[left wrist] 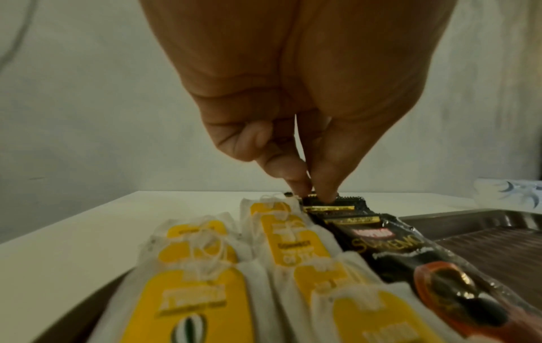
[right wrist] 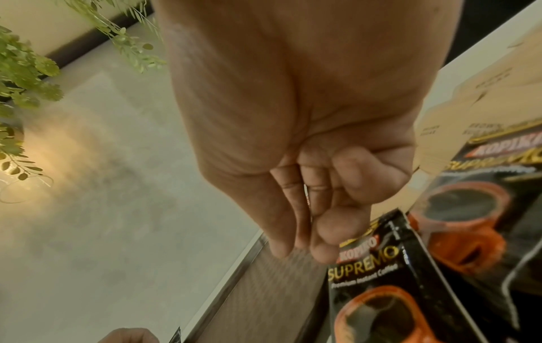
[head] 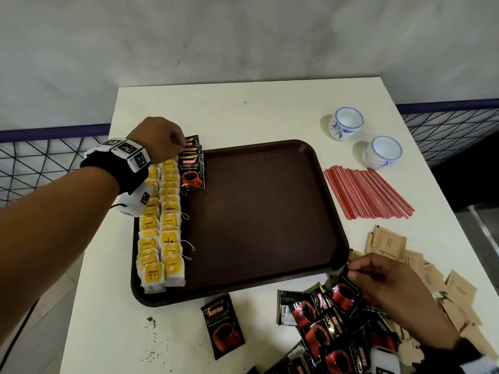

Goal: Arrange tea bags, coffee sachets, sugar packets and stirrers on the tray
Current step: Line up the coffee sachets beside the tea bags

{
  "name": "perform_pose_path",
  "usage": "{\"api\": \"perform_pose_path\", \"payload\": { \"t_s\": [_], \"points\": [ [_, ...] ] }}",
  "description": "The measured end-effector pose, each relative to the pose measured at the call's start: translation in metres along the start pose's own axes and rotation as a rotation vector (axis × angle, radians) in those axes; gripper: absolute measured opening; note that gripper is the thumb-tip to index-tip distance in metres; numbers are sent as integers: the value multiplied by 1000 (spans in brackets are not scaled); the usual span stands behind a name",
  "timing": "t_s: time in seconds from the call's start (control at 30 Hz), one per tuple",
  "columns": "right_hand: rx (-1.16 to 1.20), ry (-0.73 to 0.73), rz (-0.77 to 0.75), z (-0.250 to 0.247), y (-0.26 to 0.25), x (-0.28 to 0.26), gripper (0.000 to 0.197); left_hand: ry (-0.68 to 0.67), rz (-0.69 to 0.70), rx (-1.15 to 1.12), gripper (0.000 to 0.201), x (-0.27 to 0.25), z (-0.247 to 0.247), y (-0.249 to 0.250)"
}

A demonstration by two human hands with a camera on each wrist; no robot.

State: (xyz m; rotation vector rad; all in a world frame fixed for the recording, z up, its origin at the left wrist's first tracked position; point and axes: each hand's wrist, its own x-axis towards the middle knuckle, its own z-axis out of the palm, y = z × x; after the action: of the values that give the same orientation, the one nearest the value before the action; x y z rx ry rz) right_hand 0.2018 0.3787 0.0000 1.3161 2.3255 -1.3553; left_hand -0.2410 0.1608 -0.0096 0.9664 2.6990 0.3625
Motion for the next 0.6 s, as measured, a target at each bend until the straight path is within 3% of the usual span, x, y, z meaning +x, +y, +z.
{"api": "perform_pose_path", "payload": {
  "t_s": [0.13, 0.27, 0.37, 0.43, 0.6],
  "points": [
    [2, 4, -6, -2, 1, 2, 9, 56, 96, 26, 14, 5, 2, 8],
    [-18, 5, -20, -5, -2, 1, 8, 50, 138, 18, 32, 10, 7, 19],
    [-51, 49, -11, -11, 1, 1, 8, 118, 240, -31, 37, 2, 10, 43],
    [-71, 53, 13, -15, 2, 2, 7, 75, 310, -61, 34, -12, 17, 67],
    [-238, 29, -7, -13, 2, 4, 43, -66, 409, -129, 25, -56, 50, 113]
  ]
}}
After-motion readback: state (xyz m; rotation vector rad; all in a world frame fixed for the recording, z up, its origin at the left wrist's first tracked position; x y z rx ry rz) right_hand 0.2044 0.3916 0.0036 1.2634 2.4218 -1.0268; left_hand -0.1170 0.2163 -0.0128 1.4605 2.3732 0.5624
